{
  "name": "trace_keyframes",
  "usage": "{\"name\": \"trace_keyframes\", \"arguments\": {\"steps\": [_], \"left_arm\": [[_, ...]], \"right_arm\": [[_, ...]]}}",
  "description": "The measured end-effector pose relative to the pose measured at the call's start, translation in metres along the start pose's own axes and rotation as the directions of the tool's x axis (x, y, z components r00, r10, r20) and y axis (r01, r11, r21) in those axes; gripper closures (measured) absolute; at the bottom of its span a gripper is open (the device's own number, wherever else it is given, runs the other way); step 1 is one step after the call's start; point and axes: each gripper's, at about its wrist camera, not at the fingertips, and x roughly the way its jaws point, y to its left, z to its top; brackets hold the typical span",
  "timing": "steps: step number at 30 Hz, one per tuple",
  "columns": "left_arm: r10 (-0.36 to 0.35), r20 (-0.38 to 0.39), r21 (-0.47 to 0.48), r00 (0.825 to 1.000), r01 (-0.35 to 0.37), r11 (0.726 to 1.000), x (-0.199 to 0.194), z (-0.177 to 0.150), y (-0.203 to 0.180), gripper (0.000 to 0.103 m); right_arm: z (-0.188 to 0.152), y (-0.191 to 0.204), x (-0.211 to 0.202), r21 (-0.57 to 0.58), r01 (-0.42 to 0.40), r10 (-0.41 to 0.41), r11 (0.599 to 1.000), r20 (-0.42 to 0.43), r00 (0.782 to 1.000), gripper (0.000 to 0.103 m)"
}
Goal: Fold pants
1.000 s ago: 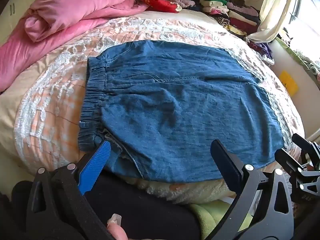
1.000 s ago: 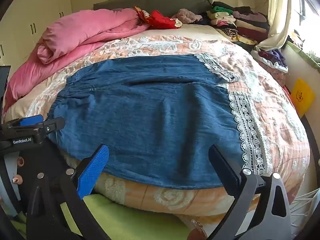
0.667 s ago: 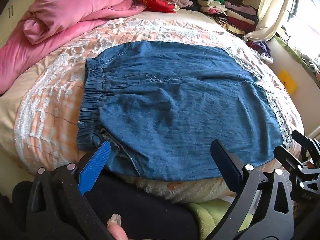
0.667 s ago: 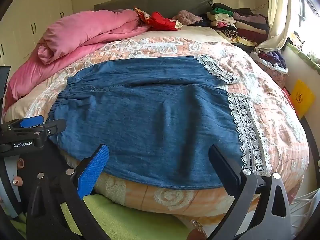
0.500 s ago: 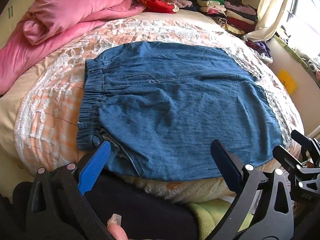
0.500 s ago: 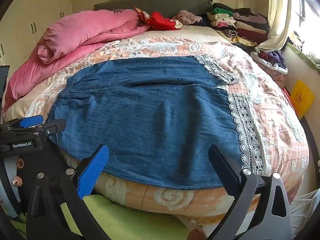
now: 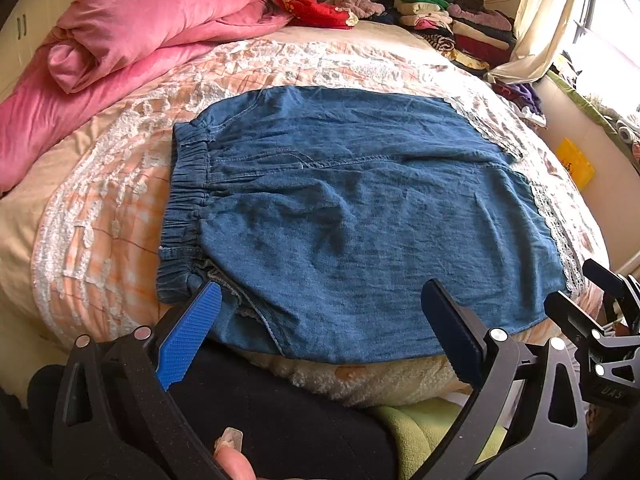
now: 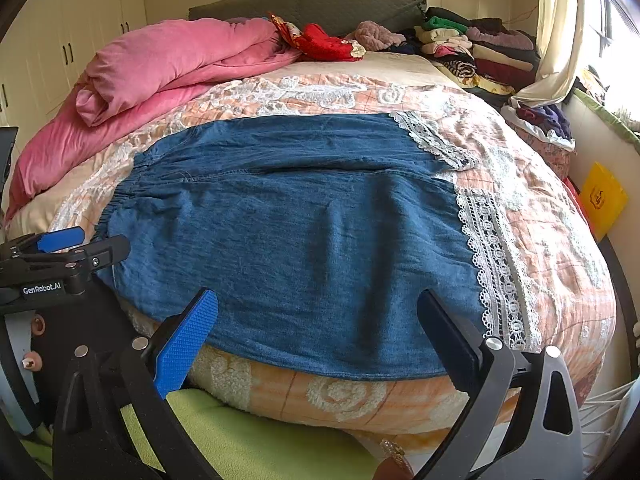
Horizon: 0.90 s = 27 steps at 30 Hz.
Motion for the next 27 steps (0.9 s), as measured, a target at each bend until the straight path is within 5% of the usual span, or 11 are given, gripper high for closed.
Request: {"name": "trace_keyframes", "arguments": {"steps": [27], "left_arm": [[0.004, 0.005, 0.002, 1.000, -0.004, 1.000, -0.001, 0.009, 0.004, 0.009]], "right_arm": [[0.000, 0.001, 0.001, -0.002, 0.004, -0.004, 1.000, 0.000, 1.000, 0.004]]}}
